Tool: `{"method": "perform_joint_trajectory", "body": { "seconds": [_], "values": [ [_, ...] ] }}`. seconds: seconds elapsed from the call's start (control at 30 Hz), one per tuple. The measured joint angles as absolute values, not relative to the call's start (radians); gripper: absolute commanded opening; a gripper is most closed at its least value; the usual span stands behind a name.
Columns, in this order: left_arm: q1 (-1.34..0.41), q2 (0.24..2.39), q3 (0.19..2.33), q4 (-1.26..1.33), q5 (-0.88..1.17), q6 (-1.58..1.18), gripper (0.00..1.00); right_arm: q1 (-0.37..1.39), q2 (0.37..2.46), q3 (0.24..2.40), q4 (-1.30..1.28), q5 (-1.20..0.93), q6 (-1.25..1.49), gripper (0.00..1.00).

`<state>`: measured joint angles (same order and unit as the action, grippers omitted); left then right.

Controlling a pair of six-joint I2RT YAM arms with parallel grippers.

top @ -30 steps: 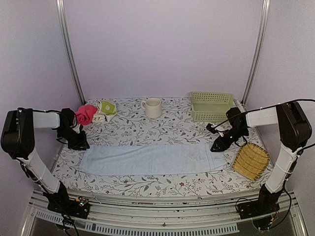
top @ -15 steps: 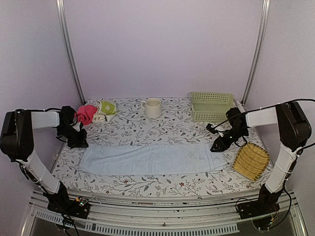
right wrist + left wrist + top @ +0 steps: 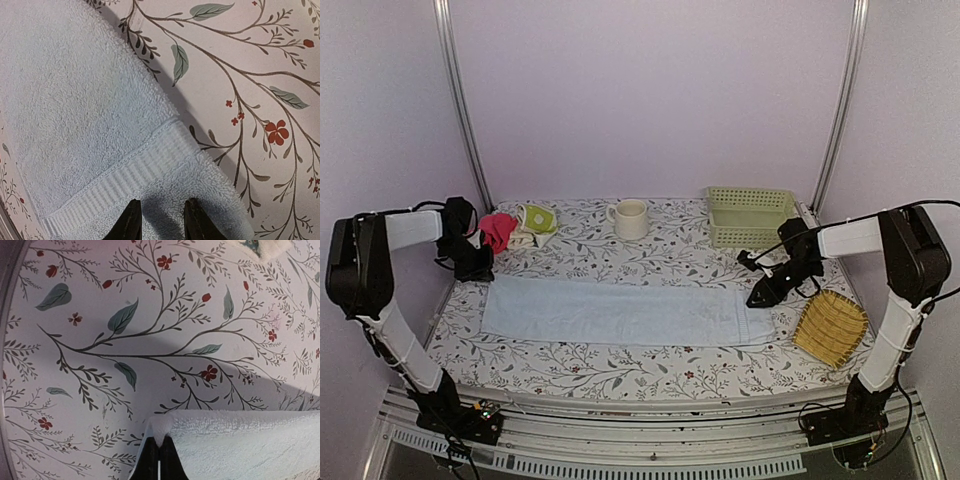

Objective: Roll the towels
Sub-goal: Smooth out the towel at the center of the board, then fold the towel at the center of the board.

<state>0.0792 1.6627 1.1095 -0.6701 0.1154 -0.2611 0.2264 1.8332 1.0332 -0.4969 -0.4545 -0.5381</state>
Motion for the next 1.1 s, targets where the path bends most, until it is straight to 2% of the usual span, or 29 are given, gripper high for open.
{"method": "perform_joint_trajectory", "body": {
  "seconds": [0.17,0.27,0.37,0.53,0.7,0.9,1.0,1.1],
  "values": [
    [0.078,1.744,1.118,-0.647,0.087,-0.267,0.0,0.227,1.839,1.041,-0.489,-0.454,-0.535,0.32],
    [0.078,1.779,1.126,-0.625,0.072,-0.274,0.19,0.227,1.839,1.042,-0.489,-0.454,-0.532,0.33],
    [0.075,1.792,1.133,-0.619,0.055,-0.296,0.32,0.228,1.832,1.043,-0.494,-0.455,-0.529,0.35],
    [0.057,1.721,1.131,-0.638,-0.003,-0.34,0.41,0.228,1.751,1.043,-0.526,-0.437,-0.515,0.36],
    [-0.015,1.56,1.096,-0.619,-0.002,-0.365,0.34,0.228,1.689,1.057,-0.556,-0.436,-0.512,0.35],
    [-0.059,1.552,0.955,-0.539,0.067,-0.394,0.08,0.228,1.72,1.055,-0.584,-0.427,-0.524,0.32],
    [-0.06,1.568,0.889,-0.533,0.094,-0.407,0.05,0.228,1.765,1.057,-0.59,-0.417,-0.529,0.31],
    [-0.072,1.569,0.868,-0.527,0.115,-0.416,0.07,0.228,1.827,1.075,-0.607,-0.38,-0.532,0.3]
  ]
}}
